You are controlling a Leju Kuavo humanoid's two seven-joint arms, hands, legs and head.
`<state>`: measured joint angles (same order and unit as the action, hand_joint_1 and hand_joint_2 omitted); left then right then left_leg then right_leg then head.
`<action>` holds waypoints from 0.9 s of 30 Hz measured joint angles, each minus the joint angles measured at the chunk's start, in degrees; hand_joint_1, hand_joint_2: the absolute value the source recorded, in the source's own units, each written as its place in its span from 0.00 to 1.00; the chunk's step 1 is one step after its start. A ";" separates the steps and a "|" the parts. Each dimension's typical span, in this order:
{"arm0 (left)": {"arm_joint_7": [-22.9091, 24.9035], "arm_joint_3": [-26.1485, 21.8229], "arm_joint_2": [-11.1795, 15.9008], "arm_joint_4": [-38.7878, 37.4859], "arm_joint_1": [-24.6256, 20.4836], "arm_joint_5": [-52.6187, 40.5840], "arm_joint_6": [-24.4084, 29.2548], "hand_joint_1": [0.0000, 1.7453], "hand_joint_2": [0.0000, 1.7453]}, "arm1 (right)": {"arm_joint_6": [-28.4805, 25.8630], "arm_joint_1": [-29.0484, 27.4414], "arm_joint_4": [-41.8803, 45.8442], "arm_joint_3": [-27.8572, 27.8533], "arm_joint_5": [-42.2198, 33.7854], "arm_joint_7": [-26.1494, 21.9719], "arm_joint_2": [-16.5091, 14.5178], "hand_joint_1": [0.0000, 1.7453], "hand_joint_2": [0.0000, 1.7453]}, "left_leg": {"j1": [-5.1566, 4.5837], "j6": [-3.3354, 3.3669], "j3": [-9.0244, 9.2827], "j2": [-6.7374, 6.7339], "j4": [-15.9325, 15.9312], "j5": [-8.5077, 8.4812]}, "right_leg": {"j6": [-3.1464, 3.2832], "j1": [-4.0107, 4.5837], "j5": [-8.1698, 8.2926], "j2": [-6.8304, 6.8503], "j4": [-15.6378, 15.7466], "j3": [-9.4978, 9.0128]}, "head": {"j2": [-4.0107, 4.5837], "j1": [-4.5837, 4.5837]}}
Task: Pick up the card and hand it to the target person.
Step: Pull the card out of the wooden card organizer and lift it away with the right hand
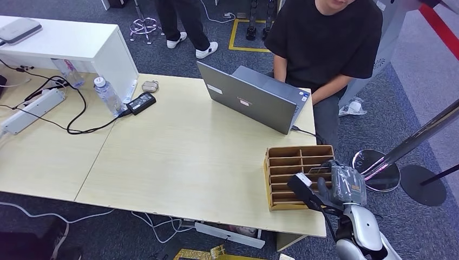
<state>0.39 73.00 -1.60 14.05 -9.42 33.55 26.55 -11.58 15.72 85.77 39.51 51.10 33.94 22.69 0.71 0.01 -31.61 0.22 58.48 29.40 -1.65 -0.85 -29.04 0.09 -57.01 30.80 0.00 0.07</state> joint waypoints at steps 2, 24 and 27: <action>0.00 0.00 -0.01 0.00 0.00 0.00 -0.01 0.00 0.00 | 0.00 -0.01 0.00 0.13 0.00 0.00 0.00 0.61 1.00 | 0.00 0.00 0.00 0.00 0.00 0.00 | 0.00 0.00 0.00 0.00 0.00 0.00 | 0.00 0.00; 0.10 0.00 -0.02 0.00 0.01 -0.07 -0.04 0.00 0.00 | -0.21 -0.01 0.00 0.79 -0.27 0.02 -0.02 0.84 1.00 | 0.00 0.00 0.00 0.00 0.00 0.00 | 0.00 0.00 0.00 0.00 0.00 0.00 | 0.00 0.00; 0.05 0.00 -0.03 0.00 0.01 -0.07 -0.07 0.00 0.00 | -0.80 -0.03 0.00 0.80 -0.55 0.04 -0.02 0.87 1.00 | 0.00 0.00 0.00 0.00 0.00 0.00 | 0.00 0.00 0.00 0.00 0.00 0.00 | 0.00 0.00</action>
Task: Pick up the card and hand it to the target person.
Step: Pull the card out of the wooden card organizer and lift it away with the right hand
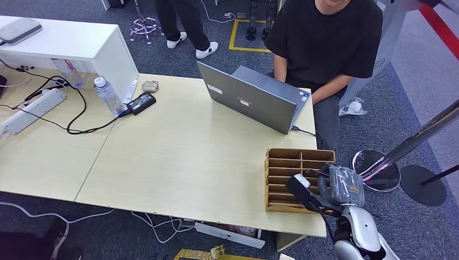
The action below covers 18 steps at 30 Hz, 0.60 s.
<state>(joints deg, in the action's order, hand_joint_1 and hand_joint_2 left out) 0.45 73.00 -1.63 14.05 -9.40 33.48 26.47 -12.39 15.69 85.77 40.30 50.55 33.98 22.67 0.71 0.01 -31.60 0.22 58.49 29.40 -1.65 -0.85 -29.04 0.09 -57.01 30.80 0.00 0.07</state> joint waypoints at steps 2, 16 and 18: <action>-0.04 0.00 -0.01 0.00 0.00 0.00 -0.01 0.00 0.00 | -0.71 -0.02 0.02 -0.01 -0.19 0.03 0.02 0.88 1.00 | 0.00 0.00 0.00 0.00 0.00 0.00 | 0.00 0.00 0.00 0.00 0.00 0.00 | 0.00 0.00; -0.39 0.00 0.02 0.00 0.06 0.25 0.06 0.00 0.00 | -3.68 0.60 7.71 -1.78 0.50 1.12 1.77 0.87 1.00 | 0.00 0.00 0.00 0.00 0.01 0.00 | 0.00 0.00 0.01 -0.01 0.00 0.00 | 0.00 -0.01; -0.50 0.00 0.02 0.00 0.08 0.27 0.06 0.00 0.00 | -3.76 0.93 9.48 -2.19 0.54 1.30 2.07 0.84 1.00 | 0.00 0.00 0.00 0.00 0.01 0.00 | 0.00 0.00 0.01 0.00 0.00 0.00 | 0.00 -0.01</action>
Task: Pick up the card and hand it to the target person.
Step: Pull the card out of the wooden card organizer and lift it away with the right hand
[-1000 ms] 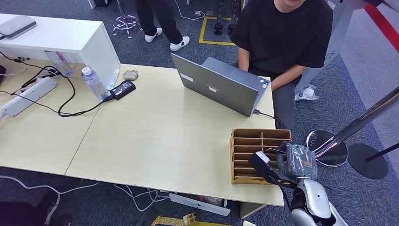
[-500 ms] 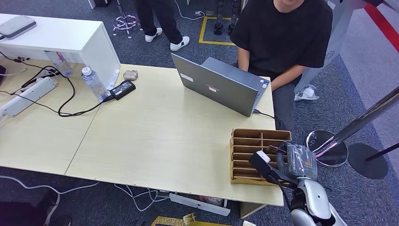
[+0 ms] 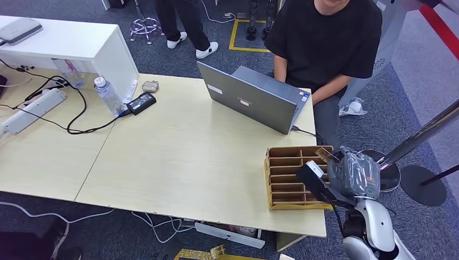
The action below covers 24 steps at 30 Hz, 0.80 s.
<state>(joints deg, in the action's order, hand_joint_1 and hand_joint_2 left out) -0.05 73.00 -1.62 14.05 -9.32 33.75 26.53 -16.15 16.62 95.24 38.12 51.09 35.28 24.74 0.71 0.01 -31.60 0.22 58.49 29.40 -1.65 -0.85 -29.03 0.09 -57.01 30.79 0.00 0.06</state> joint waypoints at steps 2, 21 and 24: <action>-0.04 0.00 0.00 0.00 0.02 0.01 0.01 0.00 0.00 | -0.03 0.17 1.48 -0.35 0.18 0.08 0.23 0.82 1.00 | 0.00 0.00 0.00 0.00 0.00 0.00 | 0.00 0.00 0.00 0.00 0.00 0.00 | 0.00 0.01; 0.71 0.01 -0.16 0.00 -0.27 -1.07 -0.18 0.00 0.00 | -3.01 4.70 6.68 -5.08 0.04 1.63 3.85 0.83 1.00 | 0.00 0.00 -0.01 0.00 0.01 0.00 | 0.00 0.00 0.00 0.00 0.00 0.00 | 0.00 0.01; 0.95 0.07 -0.28 0.00 -0.54 -1.28 -0.38 0.00 0.00 | -2.71 6.26 6.51 -5.09 1.16 1.86 4.20 0.83 1.00 | 0.00 0.00 -0.01 0.00 0.01 0.00 | 0.00 0.00 0.00 0.00 0.00 0.00 | 0.00 0.01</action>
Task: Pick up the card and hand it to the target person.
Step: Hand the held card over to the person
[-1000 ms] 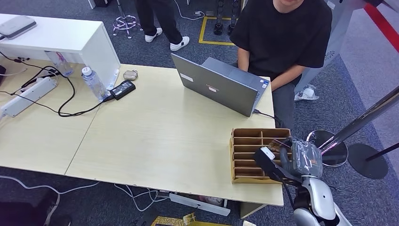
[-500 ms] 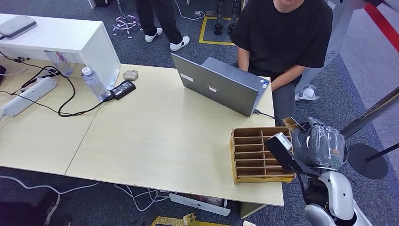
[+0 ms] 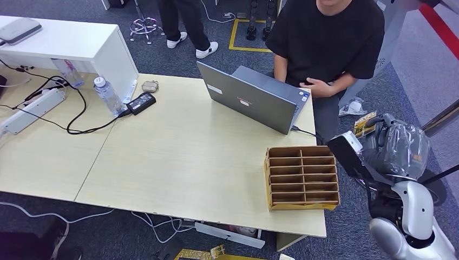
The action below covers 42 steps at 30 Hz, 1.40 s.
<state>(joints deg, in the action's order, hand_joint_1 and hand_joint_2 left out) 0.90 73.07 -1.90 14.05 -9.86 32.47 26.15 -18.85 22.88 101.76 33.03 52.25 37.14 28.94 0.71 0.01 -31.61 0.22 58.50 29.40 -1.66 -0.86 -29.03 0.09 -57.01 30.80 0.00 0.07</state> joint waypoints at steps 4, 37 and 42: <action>0.22 0.31 -0.04 0.00 -0.30 -0.50 -0.40 0.00 0.00 | 1.20 1.95 -0.37 0.02 0.83 0.35 0.35 0.83 1.00 | 0.00 0.00 0.00 0.00 0.00 0.00 | 0.00 0.00 0.00 0.00 0.00 0.00 | 0.00 -0.01; 0.72 1.31 -0.42 0.00 -0.84 -0.76 -0.64 0.00 0.00 | -13.64 4.07 -15.31 2.13 -27.97 -7.34 -3.19 0.00 1.00 | 0.00 0.00 -0.05 0.02 -0.01 0.00 | 0.00 0.00 0.00 0.02 -0.01 0.02 | 0.00 0.00; 0.66 1.34 -0.42 0.00 -0.84 -0.75 -0.62 0.00 0.00 | -13.26 4.07 -15.94 2.56 -27.04 -6.84 -3.34 0.00 1.00 | 0.00 0.00 -0.05 0.02 -0.01 0.00 | 0.00 0.00 0.00 0.02 -0.01 0.02 | 0.00 0.00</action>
<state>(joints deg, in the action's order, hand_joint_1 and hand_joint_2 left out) 1.56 74.41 -2.32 14.05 -10.70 31.73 25.53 -32.11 26.96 85.81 35.58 25.21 30.30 25.60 0.71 0.01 -31.66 0.25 58.49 29.40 -1.66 -0.85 -29.03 0.11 -57.02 30.82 0.00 0.07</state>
